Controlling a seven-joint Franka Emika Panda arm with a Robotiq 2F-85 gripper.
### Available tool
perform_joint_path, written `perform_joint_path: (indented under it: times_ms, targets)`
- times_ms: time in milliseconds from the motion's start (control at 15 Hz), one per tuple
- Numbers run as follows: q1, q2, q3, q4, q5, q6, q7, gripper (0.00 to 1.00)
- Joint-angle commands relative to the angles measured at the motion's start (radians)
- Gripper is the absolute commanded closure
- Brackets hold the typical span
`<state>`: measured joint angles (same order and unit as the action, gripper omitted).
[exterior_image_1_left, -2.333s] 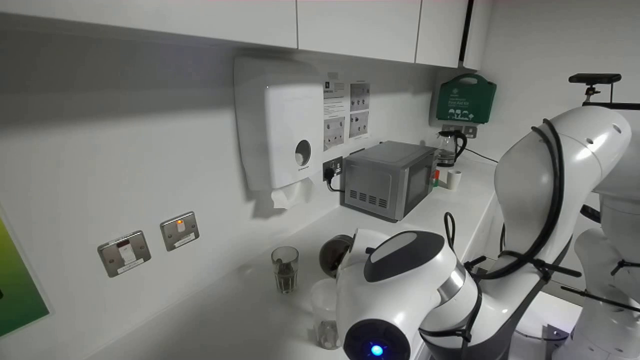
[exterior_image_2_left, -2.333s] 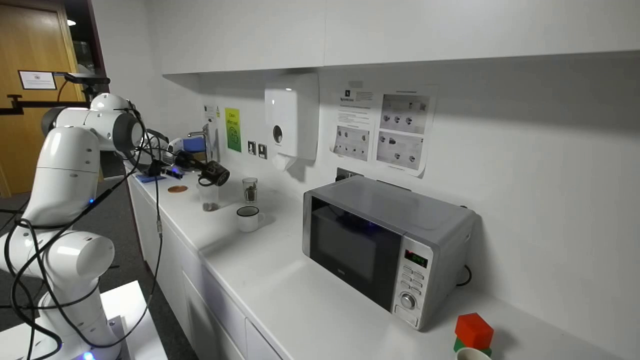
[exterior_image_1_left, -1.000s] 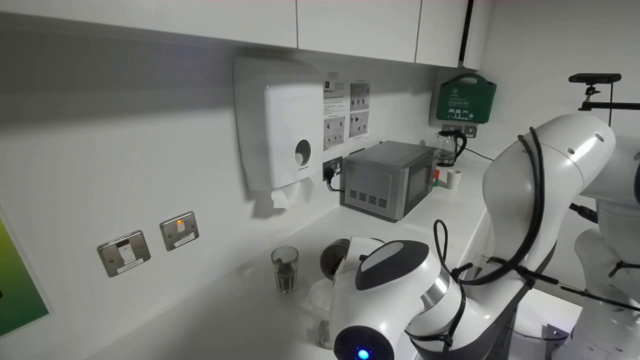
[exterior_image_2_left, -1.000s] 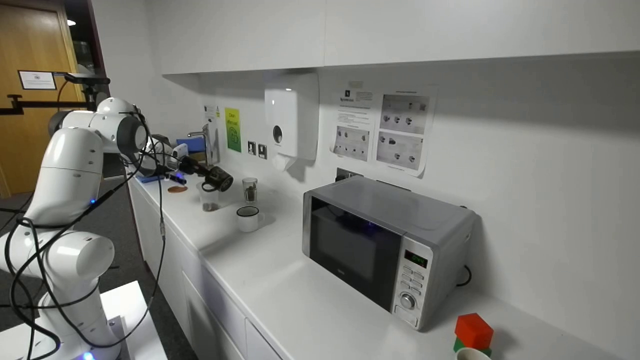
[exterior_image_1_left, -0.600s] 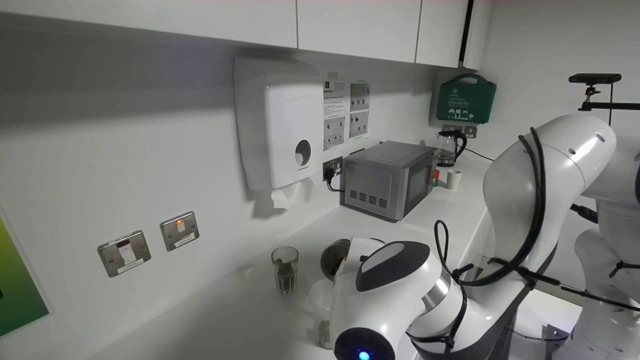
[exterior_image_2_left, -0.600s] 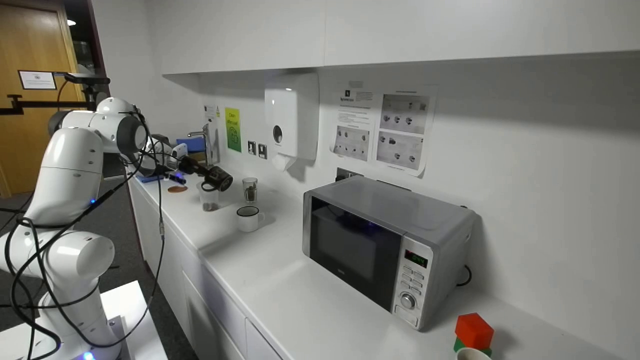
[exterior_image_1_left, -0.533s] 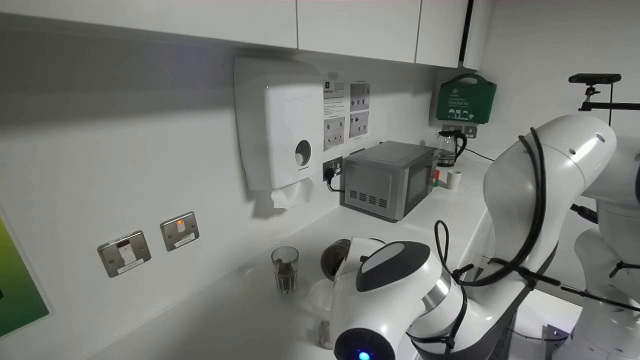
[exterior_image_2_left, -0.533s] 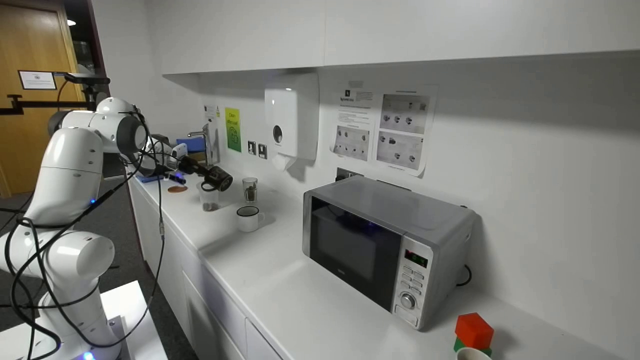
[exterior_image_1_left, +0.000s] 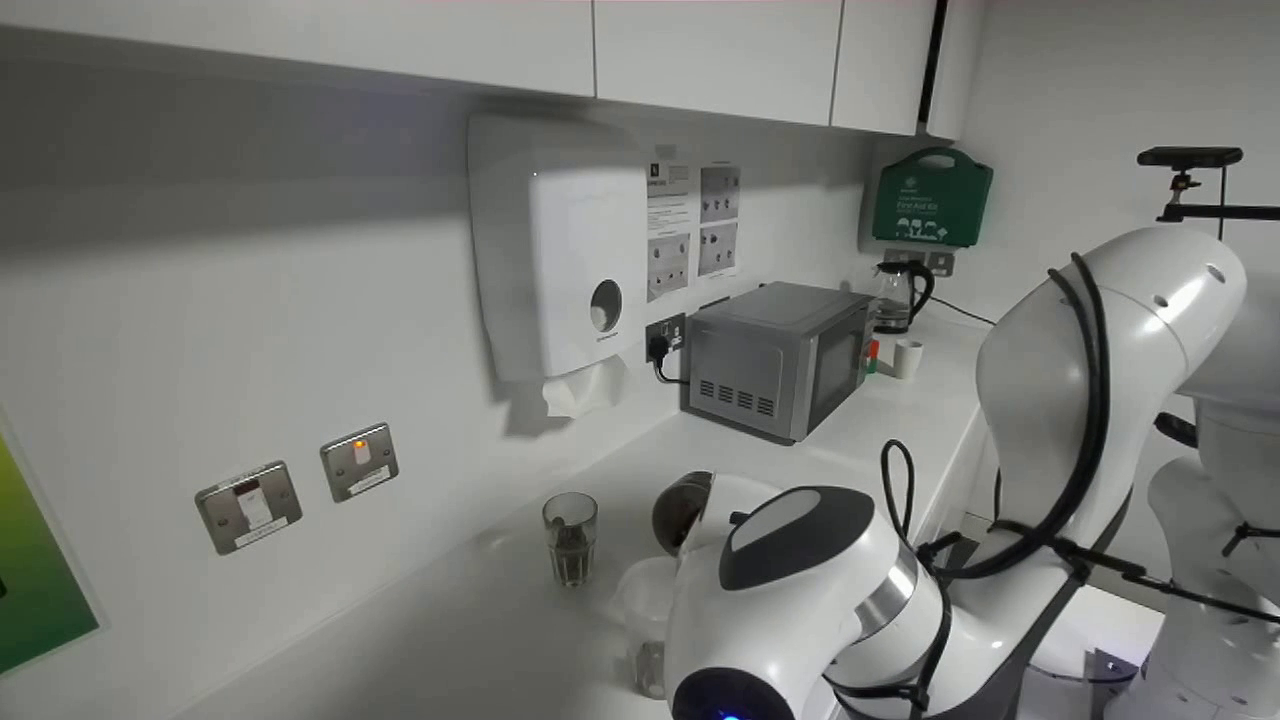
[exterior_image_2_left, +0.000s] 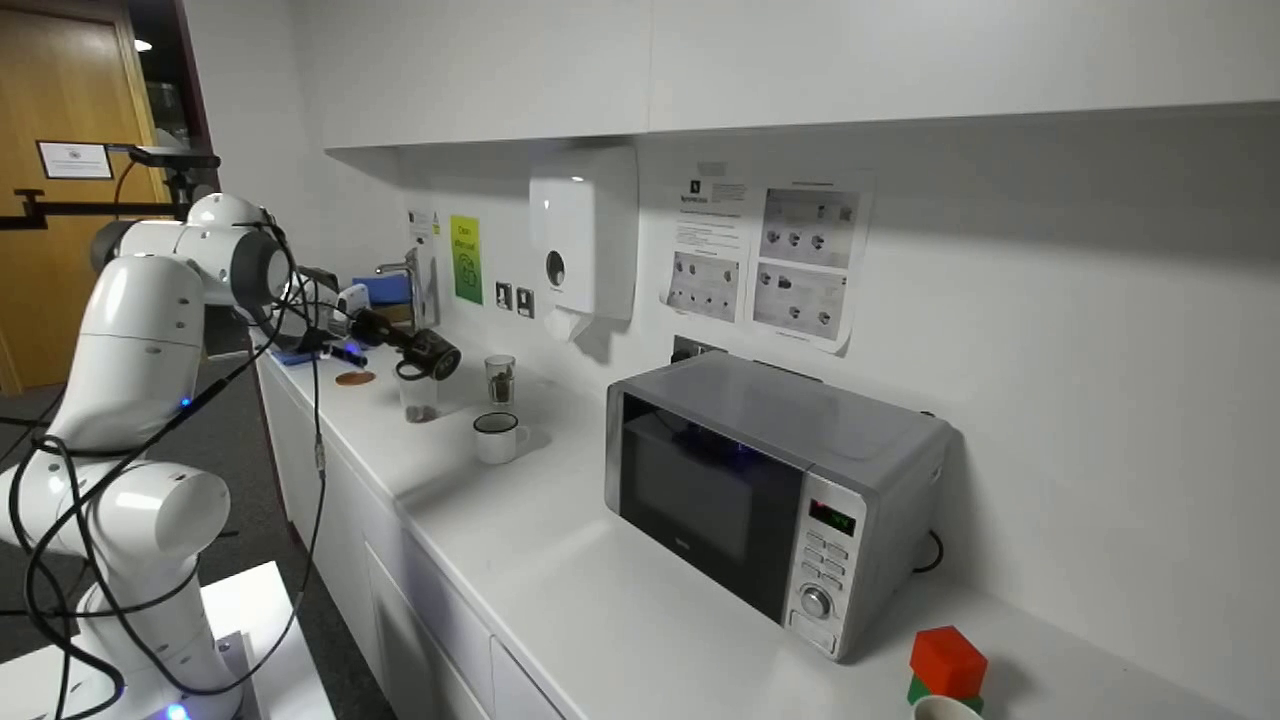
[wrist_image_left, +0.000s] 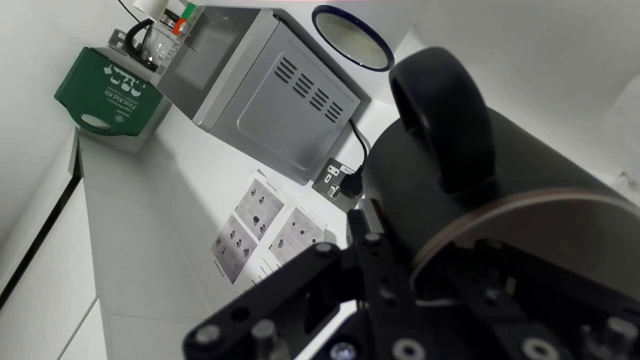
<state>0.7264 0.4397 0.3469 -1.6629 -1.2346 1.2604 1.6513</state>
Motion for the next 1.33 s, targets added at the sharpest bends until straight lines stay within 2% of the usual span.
perform_joint_path:
  times_ms: [0, 200, 733, 1267]
  targets:
    - [0.027, 0.014, -0.011, 0.058, 0.022, -0.110, -0.019, 0.98]
    - [0.037, 0.044, -0.017, 0.099, 0.016, -0.175, -0.046, 0.98]
    - [0.061, 0.139, -0.042, 0.227, 0.002, -0.258, -0.115, 0.98]
    - [0.112, 0.228, -0.096, 0.367, -0.016, -0.331, -0.205, 0.98]
